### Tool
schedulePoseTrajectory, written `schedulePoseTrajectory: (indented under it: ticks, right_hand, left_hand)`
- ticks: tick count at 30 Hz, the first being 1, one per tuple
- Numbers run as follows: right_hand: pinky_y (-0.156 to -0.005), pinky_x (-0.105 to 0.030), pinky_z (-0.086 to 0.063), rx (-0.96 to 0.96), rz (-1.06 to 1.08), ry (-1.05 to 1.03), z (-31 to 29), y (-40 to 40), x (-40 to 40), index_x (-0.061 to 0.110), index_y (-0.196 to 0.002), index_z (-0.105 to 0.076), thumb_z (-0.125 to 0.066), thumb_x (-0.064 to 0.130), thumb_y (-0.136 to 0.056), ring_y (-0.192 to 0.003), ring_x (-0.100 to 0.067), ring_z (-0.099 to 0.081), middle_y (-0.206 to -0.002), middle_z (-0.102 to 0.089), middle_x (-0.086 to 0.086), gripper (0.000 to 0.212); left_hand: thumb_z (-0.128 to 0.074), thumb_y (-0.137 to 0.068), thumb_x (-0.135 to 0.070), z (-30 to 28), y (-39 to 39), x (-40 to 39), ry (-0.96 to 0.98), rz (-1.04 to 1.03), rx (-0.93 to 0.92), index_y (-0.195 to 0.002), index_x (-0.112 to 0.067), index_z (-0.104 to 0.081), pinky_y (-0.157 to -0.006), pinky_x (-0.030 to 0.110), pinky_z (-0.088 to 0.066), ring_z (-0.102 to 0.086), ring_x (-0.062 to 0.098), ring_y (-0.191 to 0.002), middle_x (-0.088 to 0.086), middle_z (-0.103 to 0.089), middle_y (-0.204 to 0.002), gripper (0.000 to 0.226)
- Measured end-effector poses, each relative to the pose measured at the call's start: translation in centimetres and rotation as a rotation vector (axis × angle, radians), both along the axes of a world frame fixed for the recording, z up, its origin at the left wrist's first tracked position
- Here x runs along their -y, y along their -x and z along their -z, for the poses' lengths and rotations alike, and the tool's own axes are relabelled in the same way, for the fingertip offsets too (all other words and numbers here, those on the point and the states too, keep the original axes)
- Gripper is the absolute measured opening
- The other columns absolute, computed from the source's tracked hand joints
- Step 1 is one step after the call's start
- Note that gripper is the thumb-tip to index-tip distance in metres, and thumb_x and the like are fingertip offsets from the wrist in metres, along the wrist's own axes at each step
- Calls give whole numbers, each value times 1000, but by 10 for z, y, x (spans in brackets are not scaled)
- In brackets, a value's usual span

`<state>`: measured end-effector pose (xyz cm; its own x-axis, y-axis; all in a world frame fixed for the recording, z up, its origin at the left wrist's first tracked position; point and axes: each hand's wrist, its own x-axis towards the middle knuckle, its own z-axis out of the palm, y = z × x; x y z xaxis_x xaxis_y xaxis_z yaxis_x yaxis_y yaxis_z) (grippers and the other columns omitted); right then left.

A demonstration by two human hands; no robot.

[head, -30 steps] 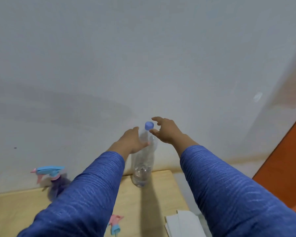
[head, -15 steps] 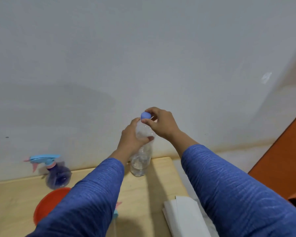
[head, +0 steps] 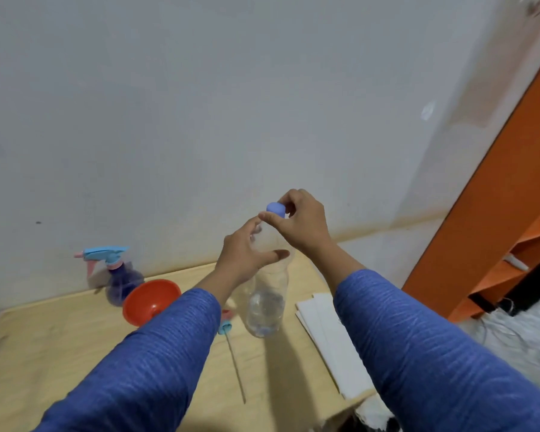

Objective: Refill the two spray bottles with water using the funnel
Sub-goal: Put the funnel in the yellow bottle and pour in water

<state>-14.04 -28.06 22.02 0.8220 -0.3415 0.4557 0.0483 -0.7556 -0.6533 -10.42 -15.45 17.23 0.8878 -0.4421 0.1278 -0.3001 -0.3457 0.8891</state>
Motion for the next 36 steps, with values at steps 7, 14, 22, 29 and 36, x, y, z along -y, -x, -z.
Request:
schedulePoseTrajectory:
  ticks: [7,14,22,29,36]
  right_hand:
    - [-73,-13,-41,-103,-181,-16,-11,18,2,15,-107,-69,-70,21,-82,-88,-8,-56,-104,-65,1,26]
    - [-74,-8,-40,-177,-198,27,-24,22,10,17,-113,-66,-75,31,-77,-89,-7,-59,-105,-67,0,39]
    - [-90,-22,-47,-257,-317,-9,-32,18,10,17,-125,-58,-71,19,-82,-103,-11,-59,-118,-62,-1,44]
    - [-96,-22,-45,-304,-432,-45,-38,18,15,19,-131,-52,-63,7,-86,-112,-11,-57,-125,-61,-1,48]
    - [-81,-14,-45,-86,-308,-66,-40,18,22,19,-120,-62,-66,7,-84,-100,-8,-60,-111,-67,5,38]
  left_hand:
    - [-83,-64,-39,4,8,-8,24,23,9,-137,-31,-41,-98,30,-44,-49,15,-122,-1,-53,-134,86]
    - [-83,-65,-38,7,10,-4,26,52,19,-137,-33,-40,-94,26,-43,-46,15,-127,-1,-50,-136,85]
    - [-85,-61,-41,12,11,-5,65,12,-2,-124,-33,-39,-101,39,-44,-45,15,-128,0,-48,-138,79]
    - [-85,-61,-40,15,8,-6,71,24,-8,-127,-32,-38,-99,34,-45,-45,15,-127,-2,-48,-137,82]
    - [-86,-60,-40,17,8,-5,106,26,-19,-130,-34,-38,-97,31,-44,-45,11,-124,-4,-48,-138,85]
